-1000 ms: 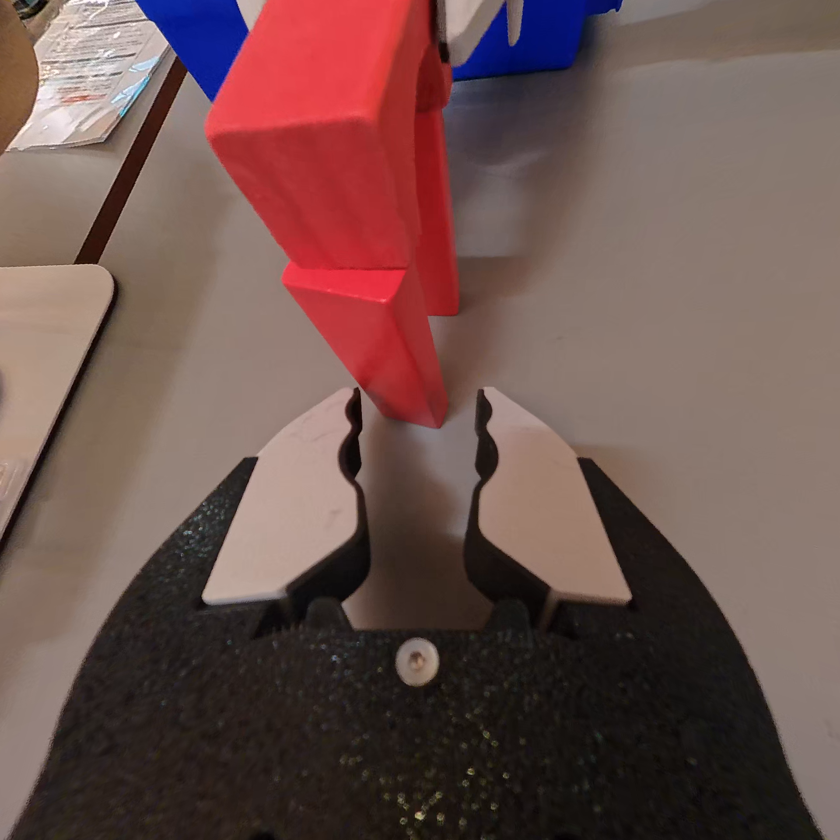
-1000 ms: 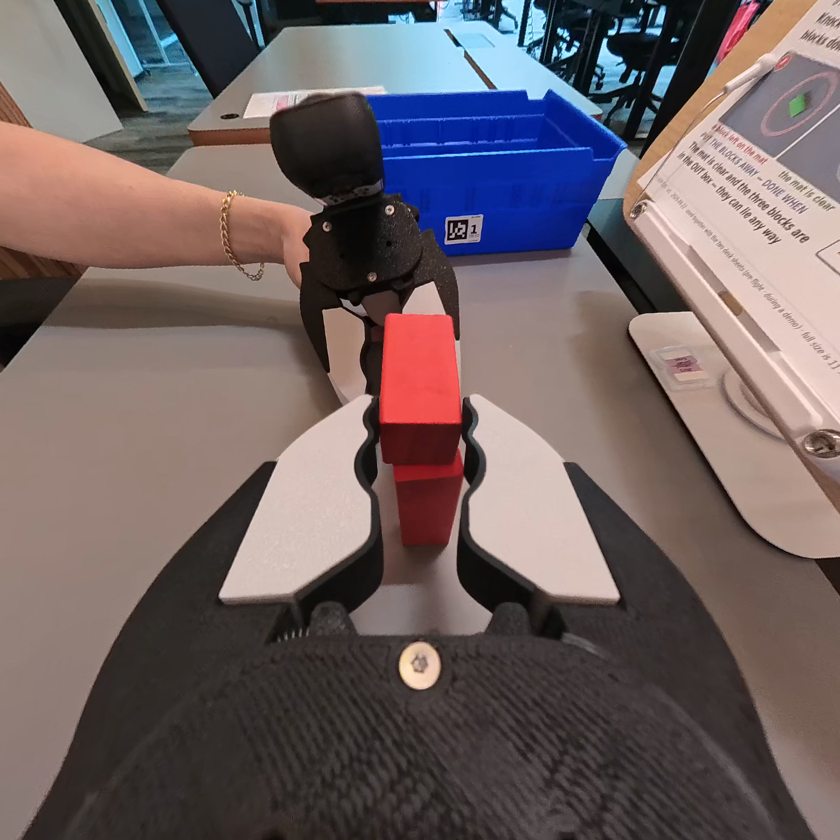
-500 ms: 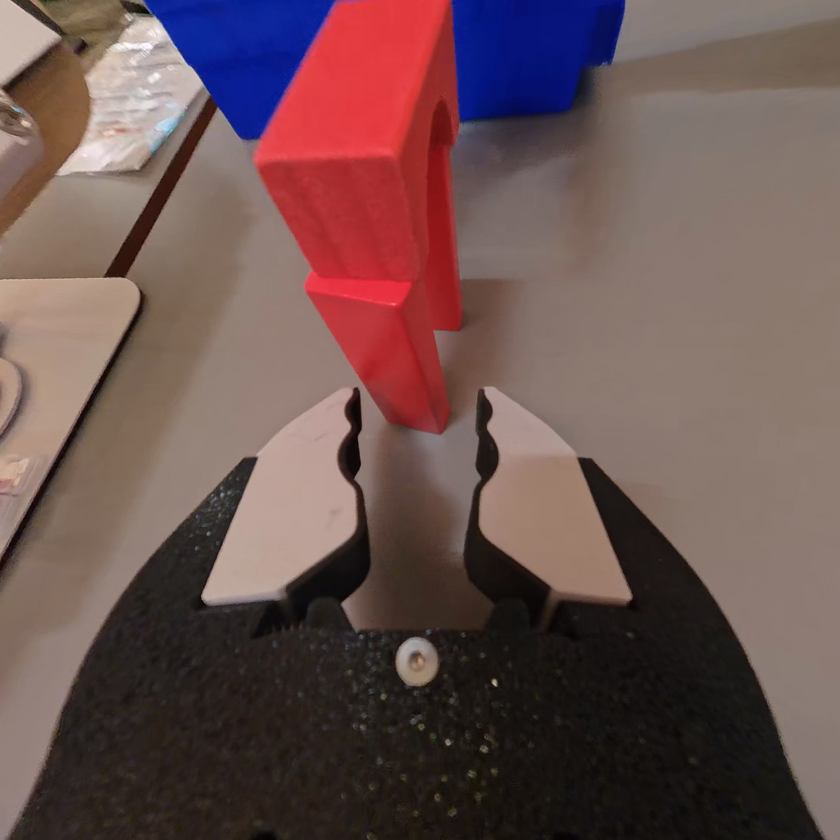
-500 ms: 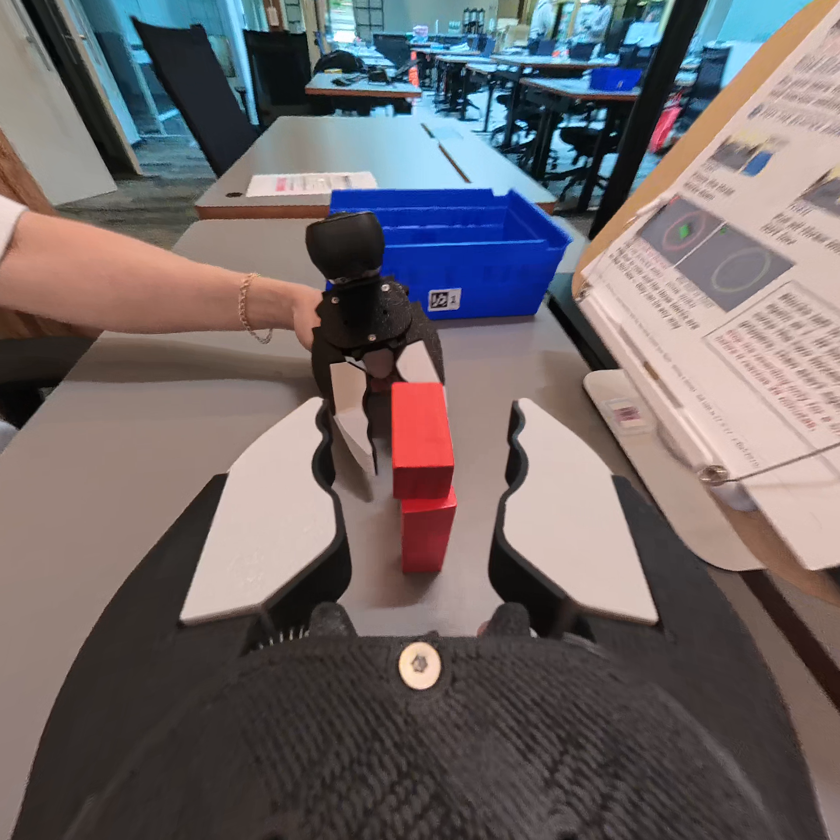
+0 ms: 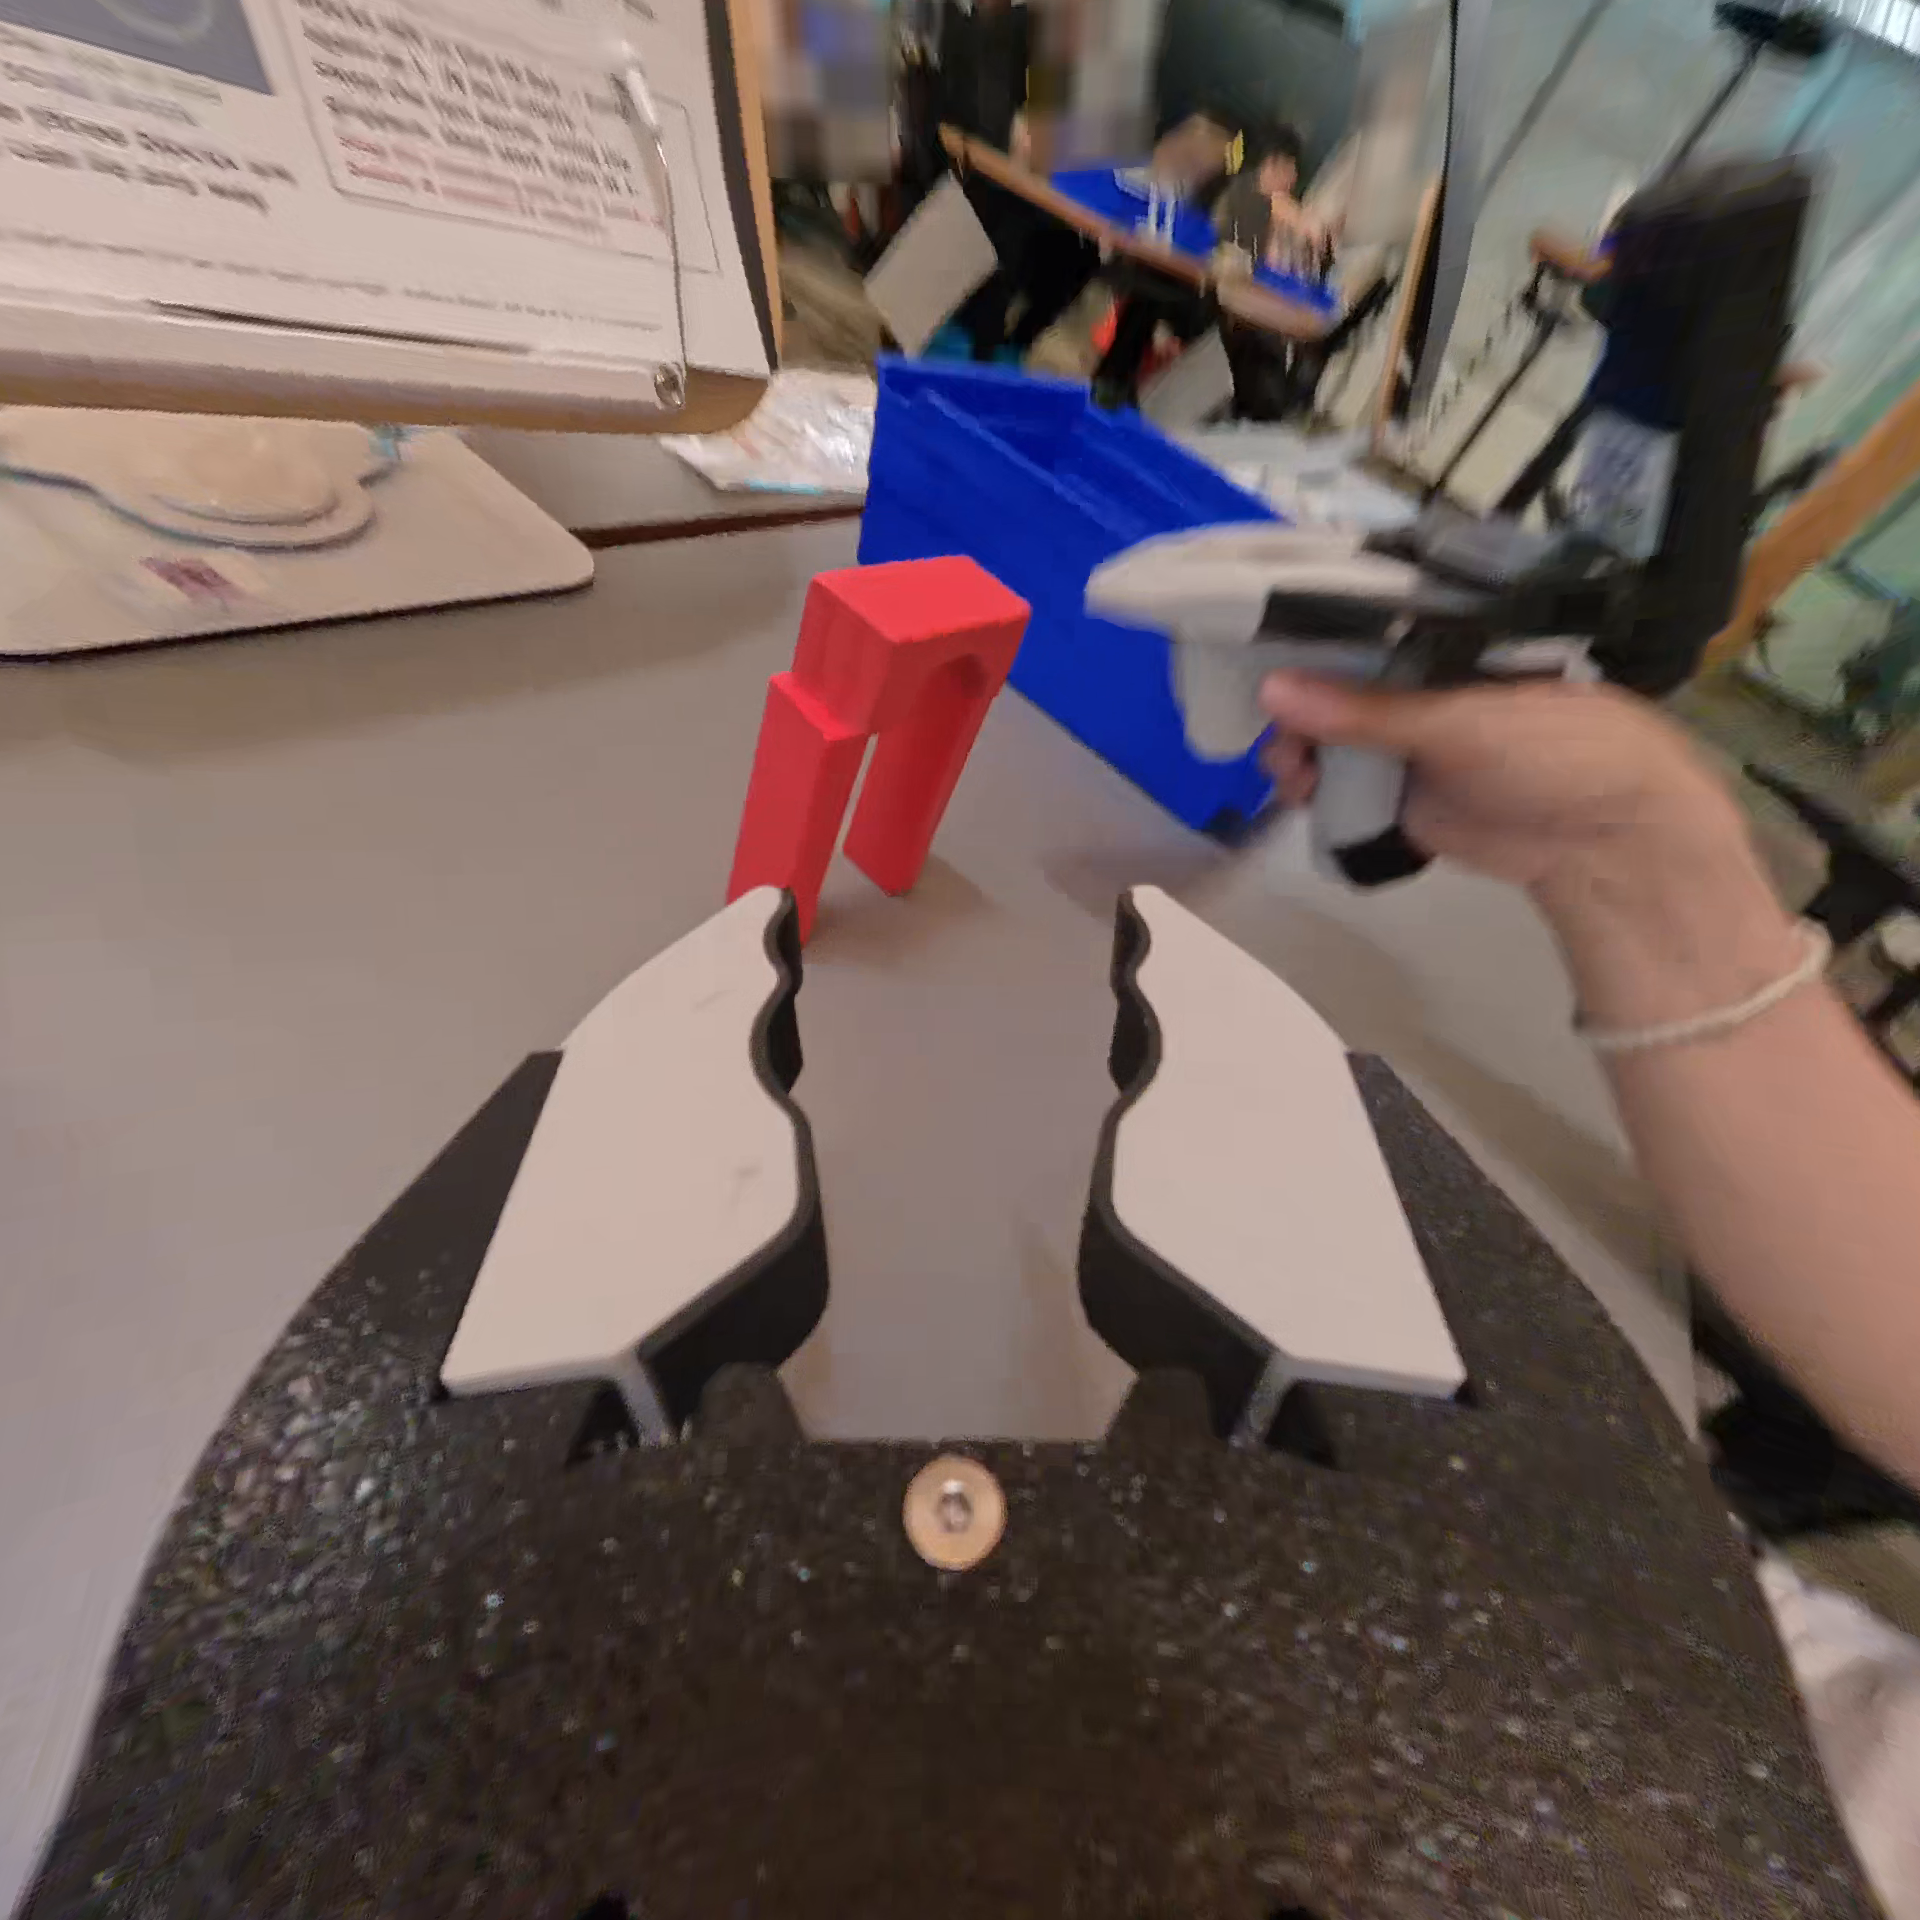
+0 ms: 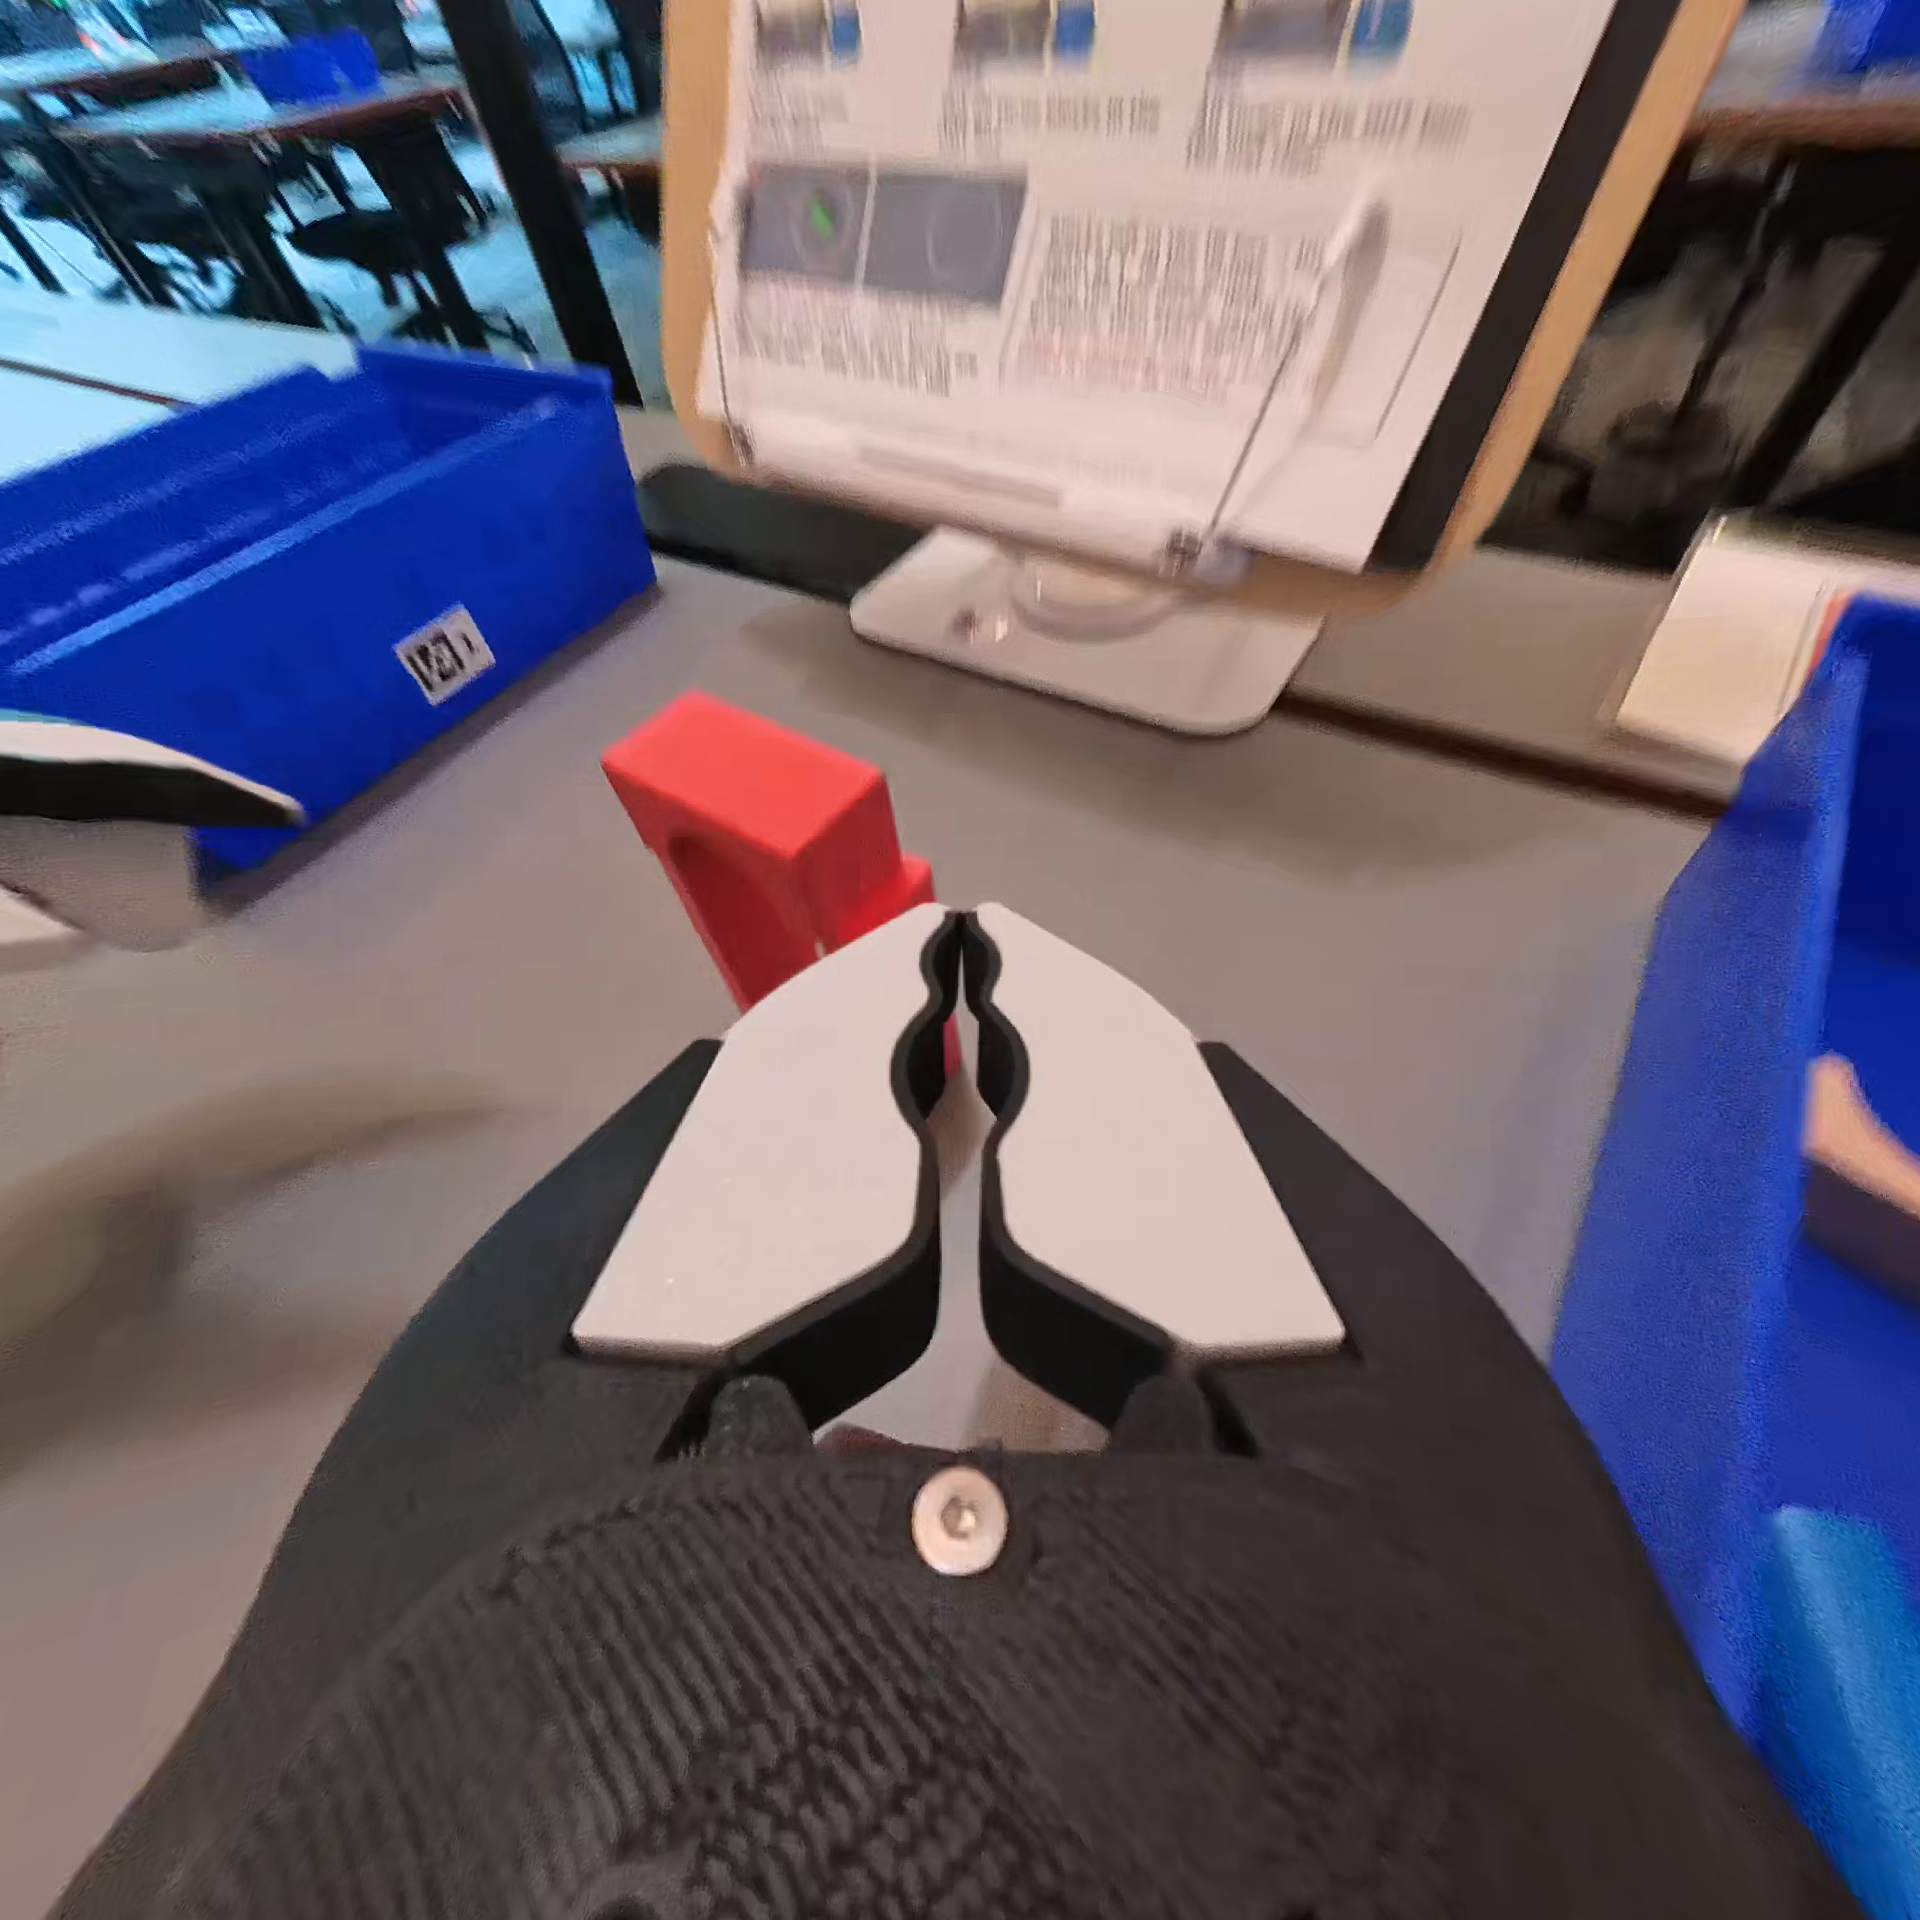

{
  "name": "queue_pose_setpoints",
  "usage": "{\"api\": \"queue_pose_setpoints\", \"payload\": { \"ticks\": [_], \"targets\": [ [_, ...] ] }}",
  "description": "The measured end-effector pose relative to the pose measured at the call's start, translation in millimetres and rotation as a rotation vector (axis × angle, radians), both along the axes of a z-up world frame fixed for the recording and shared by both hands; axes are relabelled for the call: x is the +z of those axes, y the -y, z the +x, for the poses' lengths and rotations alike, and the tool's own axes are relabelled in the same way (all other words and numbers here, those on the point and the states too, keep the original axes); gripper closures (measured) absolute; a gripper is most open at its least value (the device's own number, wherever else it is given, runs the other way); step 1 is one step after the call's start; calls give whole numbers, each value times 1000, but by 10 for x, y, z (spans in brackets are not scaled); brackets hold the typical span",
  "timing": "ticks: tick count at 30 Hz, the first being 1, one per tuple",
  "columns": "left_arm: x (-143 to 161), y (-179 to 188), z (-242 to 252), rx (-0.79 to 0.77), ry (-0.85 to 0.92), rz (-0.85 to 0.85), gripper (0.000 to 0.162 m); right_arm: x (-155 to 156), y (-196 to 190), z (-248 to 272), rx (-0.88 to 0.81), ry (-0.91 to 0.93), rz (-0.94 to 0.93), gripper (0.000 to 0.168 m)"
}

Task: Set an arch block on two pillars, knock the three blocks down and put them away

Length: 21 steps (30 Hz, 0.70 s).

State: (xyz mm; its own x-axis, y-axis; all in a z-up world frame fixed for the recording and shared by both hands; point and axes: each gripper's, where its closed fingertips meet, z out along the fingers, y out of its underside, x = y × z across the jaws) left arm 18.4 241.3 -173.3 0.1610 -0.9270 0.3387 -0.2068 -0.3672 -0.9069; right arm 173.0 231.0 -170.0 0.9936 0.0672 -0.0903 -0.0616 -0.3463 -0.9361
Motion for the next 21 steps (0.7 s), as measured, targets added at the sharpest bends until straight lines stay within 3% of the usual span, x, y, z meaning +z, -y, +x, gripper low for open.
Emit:
{"api": "queue_pose_setpoints", "payload": {
  "ticks": [4,7,13,21],
  "targets": [
    [9,199,-190,100,84,-24,112,-292,-5,-9,-108,-5,-77,168],
    [-213,300,-322,127,-23,17,109,-360,-48,130,-243,-10,-57,168],
    [-430,428,-525,153,-201,151,99,-724,-149,192,-296,-25,-176,168],
    [-322,456,-848,206,-240,237,99,-631,-326,379,-387,52,-221,168]
  ]
}}
